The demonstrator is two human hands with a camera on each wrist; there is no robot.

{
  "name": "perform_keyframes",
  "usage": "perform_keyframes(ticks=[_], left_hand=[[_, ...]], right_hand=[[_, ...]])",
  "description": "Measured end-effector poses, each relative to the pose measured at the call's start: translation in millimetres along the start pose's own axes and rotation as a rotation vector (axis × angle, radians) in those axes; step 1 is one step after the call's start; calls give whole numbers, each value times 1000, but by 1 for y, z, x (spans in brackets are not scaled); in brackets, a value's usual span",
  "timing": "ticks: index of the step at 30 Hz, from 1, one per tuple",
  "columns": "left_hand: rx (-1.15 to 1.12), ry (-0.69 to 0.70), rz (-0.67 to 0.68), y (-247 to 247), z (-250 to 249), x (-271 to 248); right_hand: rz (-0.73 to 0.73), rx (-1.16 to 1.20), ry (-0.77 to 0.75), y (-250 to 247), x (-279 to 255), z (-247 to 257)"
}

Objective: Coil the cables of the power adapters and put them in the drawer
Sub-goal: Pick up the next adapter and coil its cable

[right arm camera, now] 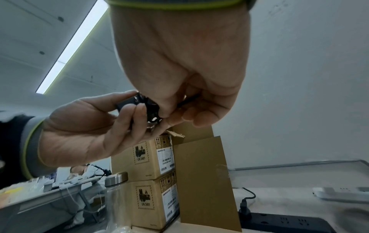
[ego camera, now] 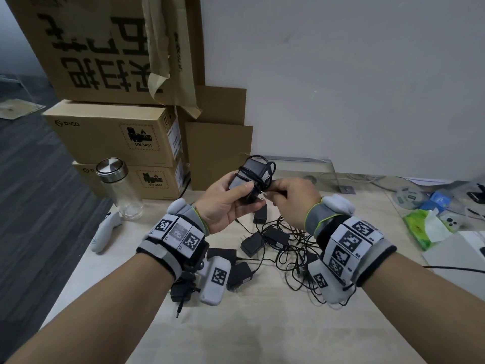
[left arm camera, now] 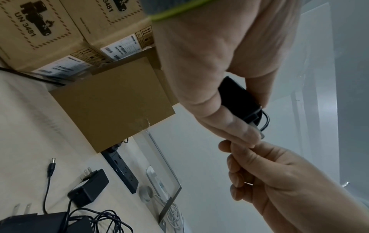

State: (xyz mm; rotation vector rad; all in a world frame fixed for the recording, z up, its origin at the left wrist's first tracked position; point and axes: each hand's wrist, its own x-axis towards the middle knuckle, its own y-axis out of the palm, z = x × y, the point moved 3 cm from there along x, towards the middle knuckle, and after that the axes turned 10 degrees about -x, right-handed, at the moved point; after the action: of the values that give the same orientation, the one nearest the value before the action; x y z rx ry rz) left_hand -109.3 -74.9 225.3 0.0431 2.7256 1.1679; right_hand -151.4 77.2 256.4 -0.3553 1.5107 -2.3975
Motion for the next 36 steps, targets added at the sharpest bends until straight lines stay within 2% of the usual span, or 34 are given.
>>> perform_keyframes(ticks=[2, 6, 8, 11, 14, 19, 25, 28, 36], left_hand=[[-4, 3, 17, -1, 1, 1], [16, 30, 31, 0, 1, 3], [30, 59, 34, -1, 2, 4], [57, 83, 38, 0, 3, 6], [94, 72, 46, 2, 5, 6], [110, 68, 27, 3, 5, 8], [72, 114, -48, 5, 1, 12], [78, 115, -53, 5, -1, 11], [113, 182, -79, 10, 2, 10]], right_hand=[[-20, 64, 26, 1, 2, -1], [6, 566, 144, 2, 6, -4], [3, 663, 163, 0, 5, -5], [-63, 586, 106, 1, 6, -4], [-178, 416, 112, 3, 10, -3], [-273, 309, 98, -1, 13, 1], [-398, 88, -213, -3, 6, 13], [-395, 94, -189, -3, 7, 10], [-367, 113, -13, -9, 2, 13]])
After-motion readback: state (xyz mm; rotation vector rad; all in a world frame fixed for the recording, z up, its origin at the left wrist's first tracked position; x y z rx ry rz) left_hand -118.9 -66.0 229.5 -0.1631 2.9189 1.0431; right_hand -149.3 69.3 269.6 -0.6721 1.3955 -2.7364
